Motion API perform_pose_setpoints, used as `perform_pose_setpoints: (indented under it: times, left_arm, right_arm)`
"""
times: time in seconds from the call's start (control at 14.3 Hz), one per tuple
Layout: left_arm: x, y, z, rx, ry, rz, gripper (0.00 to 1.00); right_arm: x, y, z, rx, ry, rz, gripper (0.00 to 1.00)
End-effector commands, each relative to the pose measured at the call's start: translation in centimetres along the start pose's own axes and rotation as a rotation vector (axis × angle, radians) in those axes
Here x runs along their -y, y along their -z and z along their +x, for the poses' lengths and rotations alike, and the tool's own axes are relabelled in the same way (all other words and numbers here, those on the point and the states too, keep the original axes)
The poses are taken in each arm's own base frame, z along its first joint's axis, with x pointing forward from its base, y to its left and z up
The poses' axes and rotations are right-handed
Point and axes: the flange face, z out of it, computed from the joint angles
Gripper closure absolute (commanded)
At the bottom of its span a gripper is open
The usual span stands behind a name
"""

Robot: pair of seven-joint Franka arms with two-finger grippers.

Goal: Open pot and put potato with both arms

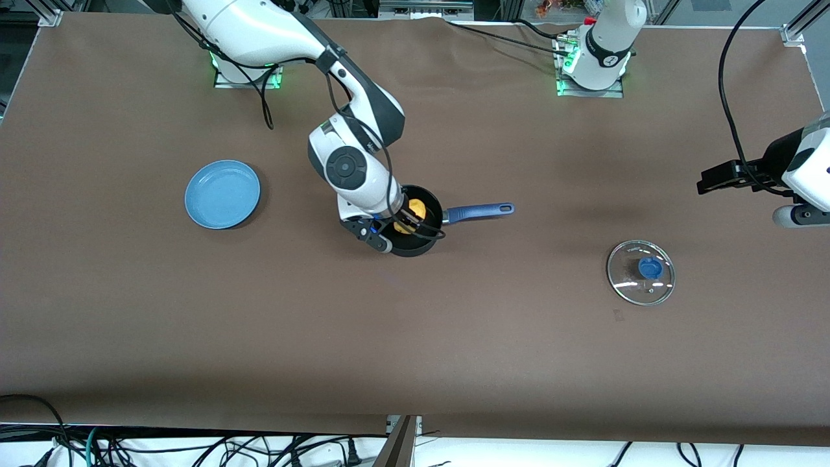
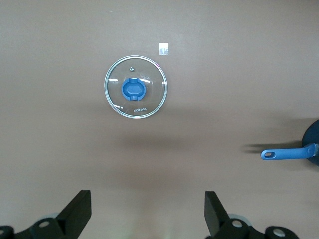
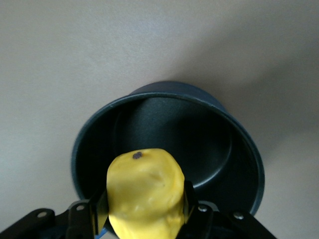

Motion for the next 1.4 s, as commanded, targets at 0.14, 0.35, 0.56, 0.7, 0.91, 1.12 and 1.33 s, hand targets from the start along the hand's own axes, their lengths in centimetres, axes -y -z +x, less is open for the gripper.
perform_pose_setpoints:
  times: [0.14, 0.35, 0.56, 0.7, 0.91, 1.12, 1.33]
  left_arm:
    - [-0.2, 0.5, 0.3, -0.004, 0.005, 0.007, 0.0]
    - [-0.2, 0.3, 0.5, -0.003, 0.004, 0.007, 0.0]
    - [0.3, 0.3, 0.5, -0.001, 0.011, 0.005, 0.0]
    - [0.5, 0.3, 0.6, -0.001, 0.014, 0.004, 0.0]
    - [0.7, 0.3, 0.6, -0.001, 0.016, 0.004, 0.0]
    - [0.5, 0.2, 0.6, 0.0, 0.013, 0.004, 0.0]
    - [0.4, 0.1, 0.7, 0.002, 0.011, 0.004, 0.0]
  right_arm:
    - [0.1, -3.5, -0.4, -0.044, 0.026, -0.056, 0.61]
    - [-0.5, -5.9, -0.3, -0.031, 0.029, -0.087, 0.61]
    - [-0.5, -6.2, -0.4, -0.029, 0.028, -0.09, 0.27]
    - [-0.3, -5.2, -0.3, -0.061, 0.059, -0.094, 0.0]
    - [0.1, -2.1, -0.8, -0.078, 0.075, -0.09, 0.0]
    - [0.0, 5.3, -0.6, -0.099, 0.074, -0.093, 0.0]
    - [-1.9, 13.5, 2.1, -0.151, 0.059, -0.111, 0.0]
